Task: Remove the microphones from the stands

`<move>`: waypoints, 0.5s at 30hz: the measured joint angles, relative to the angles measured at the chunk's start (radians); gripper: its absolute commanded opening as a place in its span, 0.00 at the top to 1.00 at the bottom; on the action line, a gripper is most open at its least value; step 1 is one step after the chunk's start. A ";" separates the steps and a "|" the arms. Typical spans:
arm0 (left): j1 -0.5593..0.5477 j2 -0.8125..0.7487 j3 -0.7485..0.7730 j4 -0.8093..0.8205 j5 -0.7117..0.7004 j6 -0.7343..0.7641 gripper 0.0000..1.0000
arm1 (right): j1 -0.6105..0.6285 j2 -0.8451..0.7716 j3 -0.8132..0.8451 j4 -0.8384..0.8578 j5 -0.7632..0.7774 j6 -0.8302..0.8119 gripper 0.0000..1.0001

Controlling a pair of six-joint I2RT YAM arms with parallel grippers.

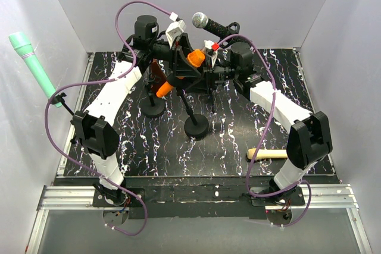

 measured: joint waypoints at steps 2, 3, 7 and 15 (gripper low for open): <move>0.000 0.000 0.000 0.000 -0.002 0.001 1.00 | 0.000 0.000 -0.005 0.005 0.001 0.001 0.94; 0.000 0.000 0.000 -0.001 -0.005 0.002 1.00 | 0.000 -0.001 -0.008 0.010 0.001 0.000 0.99; 0.000 0.000 0.022 -0.021 -0.015 0.005 1.00 | -0.001 -0.028 -0.040 0.015 0.028 -0.006 0.99; -0.008 0.016 0.126 -0.113 -0.031 0.024 1.00 | -0.005 -0.091 -0.073 0.024 0.056 -0.003 0.43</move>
